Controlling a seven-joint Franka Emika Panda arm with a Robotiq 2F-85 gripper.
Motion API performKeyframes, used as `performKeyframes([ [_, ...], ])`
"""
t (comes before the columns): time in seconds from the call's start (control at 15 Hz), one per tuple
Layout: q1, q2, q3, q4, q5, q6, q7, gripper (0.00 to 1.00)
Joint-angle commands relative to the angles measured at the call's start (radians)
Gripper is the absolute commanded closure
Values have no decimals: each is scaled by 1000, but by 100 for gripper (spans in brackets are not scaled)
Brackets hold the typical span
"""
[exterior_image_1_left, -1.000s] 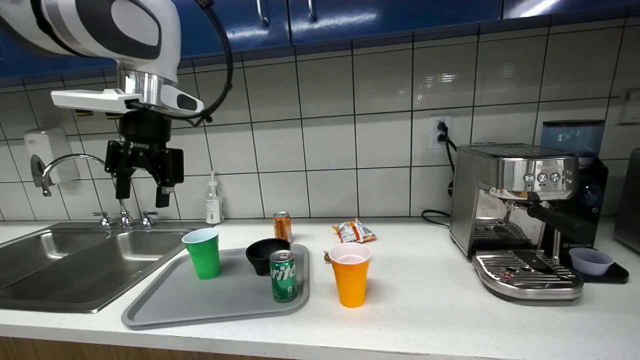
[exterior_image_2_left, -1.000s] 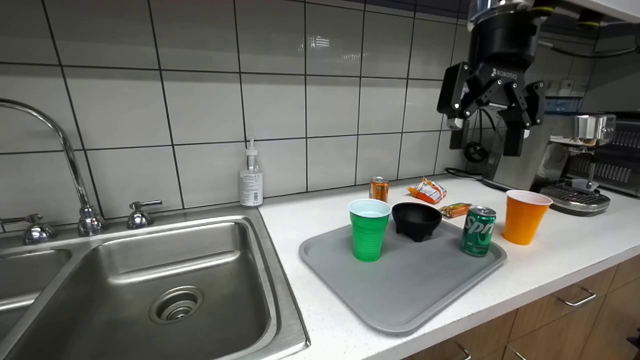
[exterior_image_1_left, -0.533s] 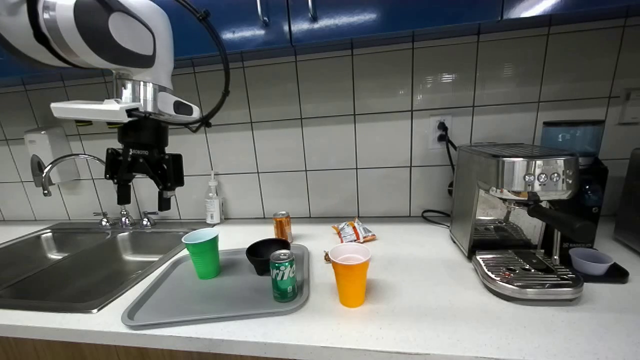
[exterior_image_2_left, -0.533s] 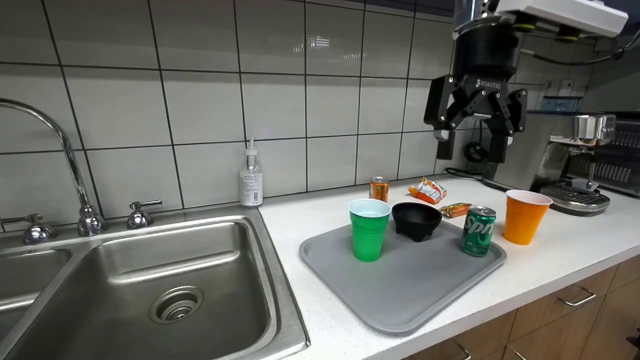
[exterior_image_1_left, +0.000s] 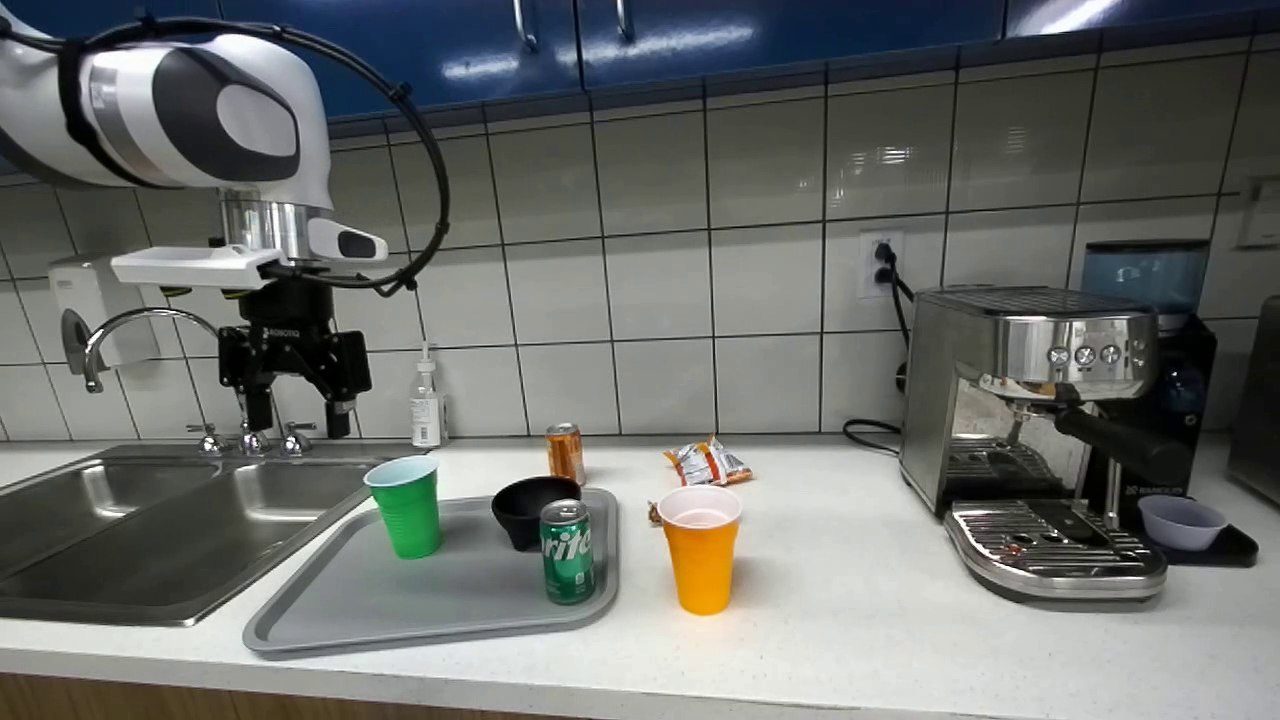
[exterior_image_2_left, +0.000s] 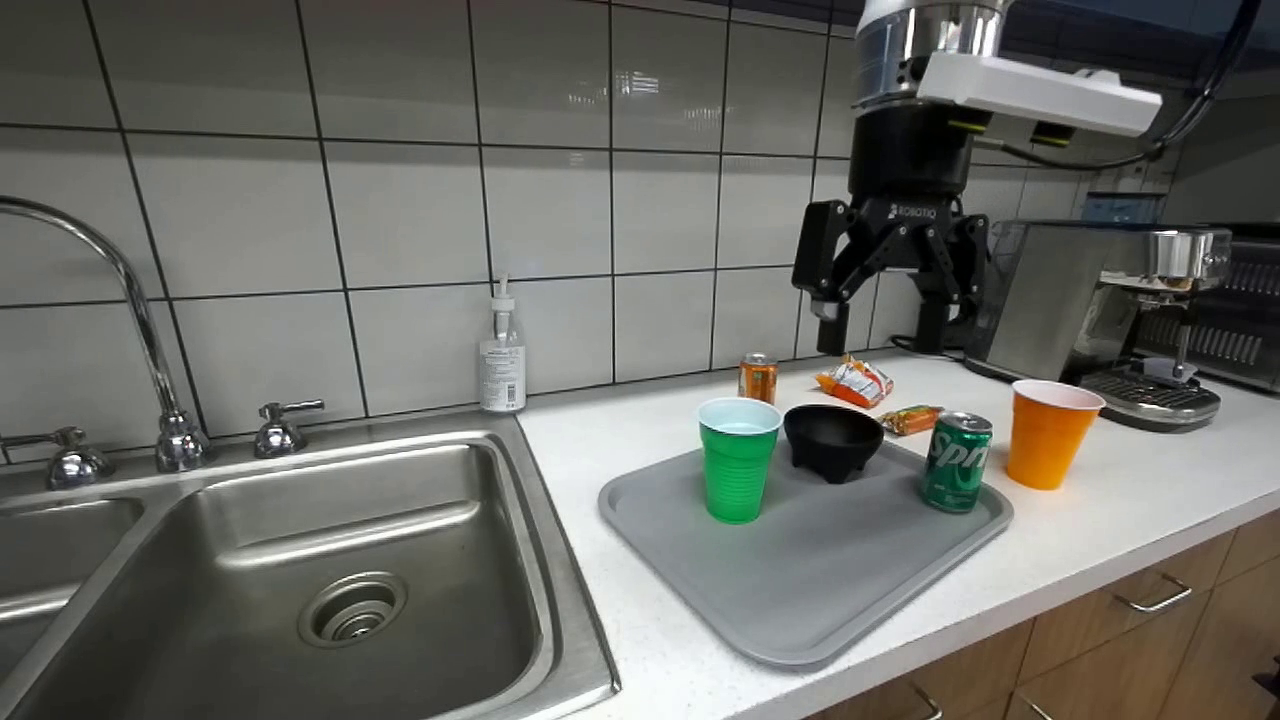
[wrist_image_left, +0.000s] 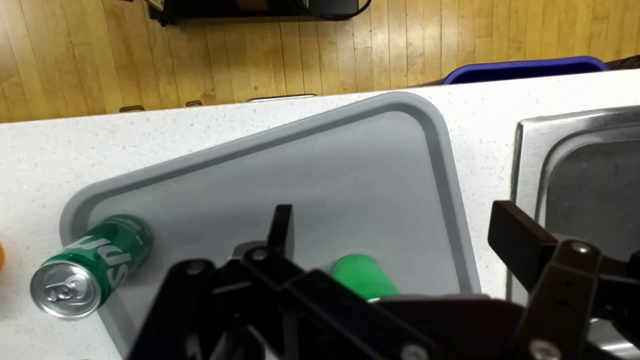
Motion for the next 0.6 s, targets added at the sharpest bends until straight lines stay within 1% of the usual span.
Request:
performKeyframes([
  [0.0,11,68,30,34,-43,58,76,0],
  [0.27,16,130,47,63,-93,91,129,0],
  [0.53,21,197,52,113,-158,87,173,0],
])
